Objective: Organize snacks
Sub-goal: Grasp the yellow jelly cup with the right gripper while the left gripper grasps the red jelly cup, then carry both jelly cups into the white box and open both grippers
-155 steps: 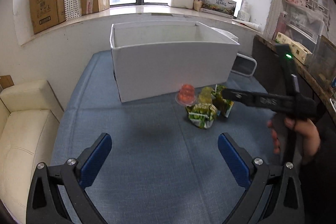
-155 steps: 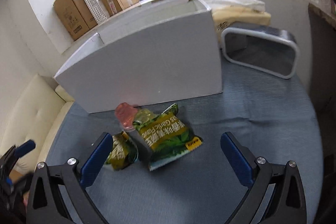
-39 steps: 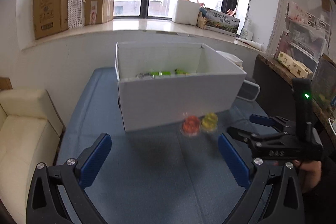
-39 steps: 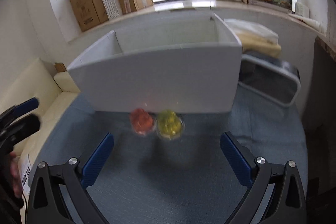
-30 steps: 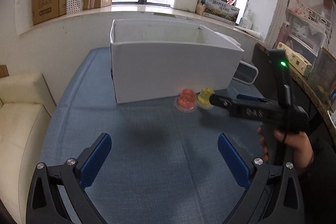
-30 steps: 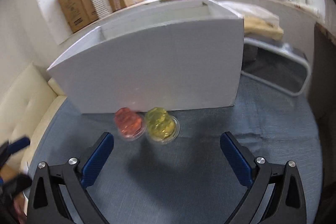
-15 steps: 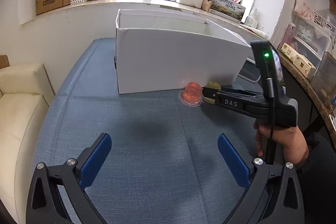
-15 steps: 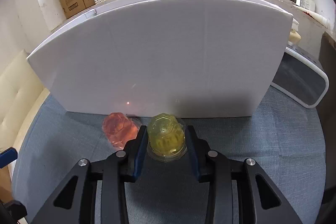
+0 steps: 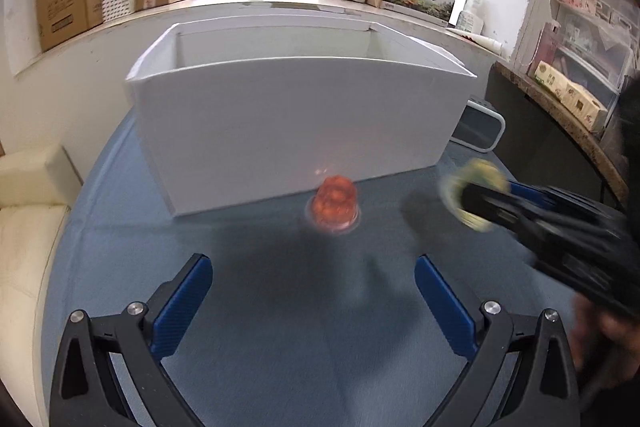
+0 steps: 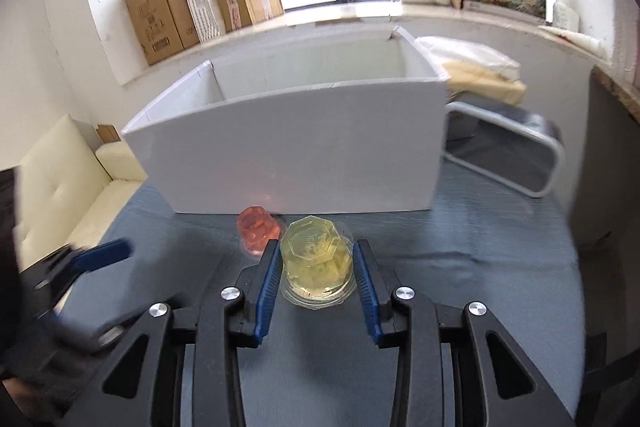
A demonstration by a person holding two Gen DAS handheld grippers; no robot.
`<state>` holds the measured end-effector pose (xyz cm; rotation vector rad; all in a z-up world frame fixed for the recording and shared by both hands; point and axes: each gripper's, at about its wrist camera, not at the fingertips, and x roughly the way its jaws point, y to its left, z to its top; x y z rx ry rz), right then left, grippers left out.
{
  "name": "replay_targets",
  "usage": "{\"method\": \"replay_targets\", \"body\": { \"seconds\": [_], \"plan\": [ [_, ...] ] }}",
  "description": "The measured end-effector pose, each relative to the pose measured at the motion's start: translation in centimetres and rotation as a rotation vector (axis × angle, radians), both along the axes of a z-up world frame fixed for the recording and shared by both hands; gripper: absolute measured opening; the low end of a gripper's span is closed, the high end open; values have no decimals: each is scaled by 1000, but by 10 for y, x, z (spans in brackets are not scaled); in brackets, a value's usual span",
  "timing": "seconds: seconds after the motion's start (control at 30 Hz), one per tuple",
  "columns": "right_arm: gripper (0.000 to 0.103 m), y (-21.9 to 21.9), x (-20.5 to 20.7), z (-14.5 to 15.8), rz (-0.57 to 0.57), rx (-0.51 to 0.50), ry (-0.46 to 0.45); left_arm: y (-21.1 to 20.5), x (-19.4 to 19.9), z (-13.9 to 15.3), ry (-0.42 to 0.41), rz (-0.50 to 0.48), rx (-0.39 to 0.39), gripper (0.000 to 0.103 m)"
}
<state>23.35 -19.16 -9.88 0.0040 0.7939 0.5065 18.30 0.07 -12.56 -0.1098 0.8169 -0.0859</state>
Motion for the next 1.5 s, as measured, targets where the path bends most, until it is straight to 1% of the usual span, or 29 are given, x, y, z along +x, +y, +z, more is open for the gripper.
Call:
{"method": "replay_targets", "body": {
  "seconds": [0.03, 0.1, 0.23, 0.47, 0.53, 0.6, 0.63, 0.67, 0.7, 0.73, 0.97, 1.03, 1.07, 1.1, 1.13, 1.2, 1.27, 1.33, 1.37, 1.4, 1.43, 1.47, 1.5],
  "plan": [
    [39, -8, -8, 5, -7, 6, -9, -4, 7, -2, 3, -1, 4, 103],
    [39, -10, -16, 10, -16, 1, -23, -9, 19, -6, 8, 0, 12, 103],
    [39, -34, -33, 16, -47, 12, -27, -19, 43, -16, 31, 1, 27, 103],
    [39, -57, -43, 16, -71, 18, -10, -23, 67, -31, 69, 12, 38, 102],
    [39, -60, -45, 16, -73, 25, -10, -22, 68, -34, 76, 12, 48, 95],
    [39, -59, -45, 15, -74, 22, -12, -25, 70, -39, 99, -5, 63, 71],
    [39, -58, -46, 15, -72, 24, -11, -27, 69, -38, 84, -7, 98, 65],
    [39, -57, -45, 14, -71, 25, -11, -28, 67, -38, 80, -25, 100, 53],
    [39, -56, -45, 14, -70, 25, -12, -28, 67, -37, 80, -30, 96, 46],
    [39, -56, -45, 13, -68, 27, -12, -27, 65, -36, 77, -31, 92, 41],
    [39, -54, -45, 10, -68, 38, -5, -24, 51, -23, 41, -61, 86, 40],
    [39, -52, -44, 10, -63, 38, -6, -23, 41, -16, 22, -71, 83, 37],
    [39, -51, -44, 10, -61, 39, -6, -23, 37, -12, 11, -78, 79, 24],
    [39, -49, -43, 10, -59, 40, -7, -22, 32, -7, 2, -85, 80, 17],
    [39, -48, -43, 10, -55, 41, -9, -20, 28, -1, -9, -89, 81, 17],
    [39, -43, -42, 11, -48, 33, -14, -22, 19, 9, -24, -102, 98, 17],
    [39, -39, -39, 9, -48, 30, -7, -18, 17, 10, -26, -109, 112, 17],
    [39, -36, -39, 7, -43, 43, 1, -14, 19, 5, -2, -102, 113, 17],
    [39, -34, -39, 6, -42, 41, 2, -11, 22, -1, 21, -97, 103, 21],
    [39, -32, -40, 5, -37, 40, 2, -10, 24, -5, 41, -89, 91, 40],
    [39, -31, -41, 4, -34, 40, 5, -8, 27, -8, 55, -78, 77, 54],
    [39, -30, -41, 3, -32, 38, 8, -7, 27, -12, 52, -71, 66, 80],
    [39, -29, -42, 1, -32, 37, 11, -7, 27, -14, 36, -66, 60, 94]
  ]
}}
